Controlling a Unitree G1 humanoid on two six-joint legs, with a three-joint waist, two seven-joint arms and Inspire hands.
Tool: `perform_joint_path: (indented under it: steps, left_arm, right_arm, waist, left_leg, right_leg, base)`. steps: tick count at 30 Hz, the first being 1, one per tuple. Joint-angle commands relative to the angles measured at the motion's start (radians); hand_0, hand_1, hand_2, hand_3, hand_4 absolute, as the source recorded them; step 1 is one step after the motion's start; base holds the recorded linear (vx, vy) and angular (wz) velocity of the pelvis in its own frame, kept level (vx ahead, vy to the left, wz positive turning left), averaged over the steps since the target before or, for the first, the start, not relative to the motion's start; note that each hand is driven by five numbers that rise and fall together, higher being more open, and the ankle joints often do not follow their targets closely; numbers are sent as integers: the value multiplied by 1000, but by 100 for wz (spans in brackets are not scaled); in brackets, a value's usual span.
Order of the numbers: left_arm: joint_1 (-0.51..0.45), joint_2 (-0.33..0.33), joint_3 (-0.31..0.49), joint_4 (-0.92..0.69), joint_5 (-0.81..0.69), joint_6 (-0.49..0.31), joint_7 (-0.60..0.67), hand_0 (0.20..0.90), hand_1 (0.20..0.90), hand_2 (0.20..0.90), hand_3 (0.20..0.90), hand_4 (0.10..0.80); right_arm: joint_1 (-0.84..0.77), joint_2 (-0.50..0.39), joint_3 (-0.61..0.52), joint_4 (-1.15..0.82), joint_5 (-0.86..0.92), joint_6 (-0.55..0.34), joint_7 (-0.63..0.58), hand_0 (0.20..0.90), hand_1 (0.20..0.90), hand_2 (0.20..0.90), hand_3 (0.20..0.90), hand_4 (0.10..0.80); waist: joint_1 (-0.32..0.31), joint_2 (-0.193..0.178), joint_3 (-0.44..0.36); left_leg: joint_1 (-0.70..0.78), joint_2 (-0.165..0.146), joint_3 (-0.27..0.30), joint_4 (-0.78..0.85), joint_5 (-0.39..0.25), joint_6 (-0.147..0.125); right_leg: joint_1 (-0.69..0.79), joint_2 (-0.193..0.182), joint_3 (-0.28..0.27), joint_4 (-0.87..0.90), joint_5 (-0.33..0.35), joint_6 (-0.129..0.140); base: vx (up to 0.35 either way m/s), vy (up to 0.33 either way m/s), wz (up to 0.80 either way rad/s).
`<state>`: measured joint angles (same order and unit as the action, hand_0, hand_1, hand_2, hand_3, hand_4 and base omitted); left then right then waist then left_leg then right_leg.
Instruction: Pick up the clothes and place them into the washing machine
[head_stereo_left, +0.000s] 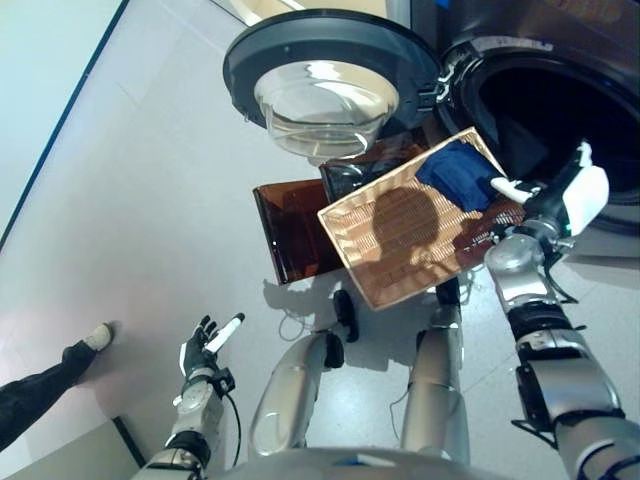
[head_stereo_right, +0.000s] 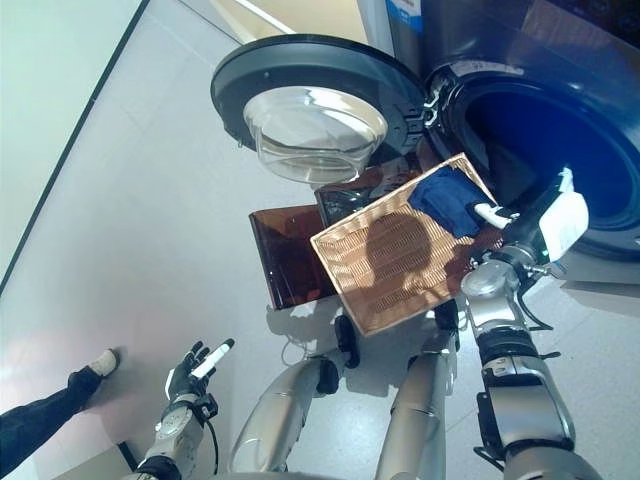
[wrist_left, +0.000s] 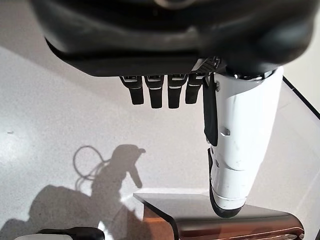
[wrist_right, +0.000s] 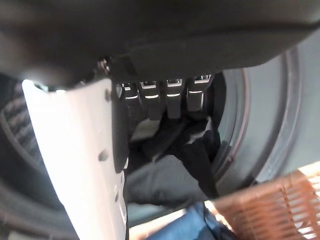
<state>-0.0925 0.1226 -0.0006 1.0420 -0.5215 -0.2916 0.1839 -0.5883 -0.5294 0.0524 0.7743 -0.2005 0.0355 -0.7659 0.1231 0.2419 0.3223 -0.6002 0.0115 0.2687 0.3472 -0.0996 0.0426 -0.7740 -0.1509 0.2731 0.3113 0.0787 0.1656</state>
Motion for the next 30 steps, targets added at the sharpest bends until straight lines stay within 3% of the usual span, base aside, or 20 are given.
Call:
perform_joint_path:
  steps: [1, 12, 30]
  left_arm:
    - [24, 92, 71, 50, 4, -55, 57, 900, 900, 900, 900, 800]
    - [15, 90, 63, 32, -7, -60, 56, 900, 900, 900, 900, 800]
    - [30, 88, 22, -110, -85, -88, 37, 900, 900, 900, 900, 800]
  right_arm:
    - [-15, -47, 66, -94, -101, -57, 2, 900, 900, 900, 900, 800]
    - [-64, -5, 180, -68, -210, -20, 46, 900, 900, 900, 900, 800]
    - [-154, 34, 238, -23, -191, 1, 71, 900, 900, 900, 900, 800]
  waist:
    - [14, 7, -27]
    - [18, 18, -6]
    - [25, 39, 71]
  left_leg:
    - [-1, 30, -28, -117, 107, -68]
    - [-14, 28, -27, -115, 113, -69]
    - [-48, 19, -29, -110, 133, -71]
  right_leg:
    - [46, 56, -40, 39, -67, -86]
    - [34, 55, -43, 40, -58, -86]
    - [10, 43, -52, 35, -33, -86]
  base:
    - [0, 0, 0]
    - [0, 0, 0]
    - [-6, 0, 0]
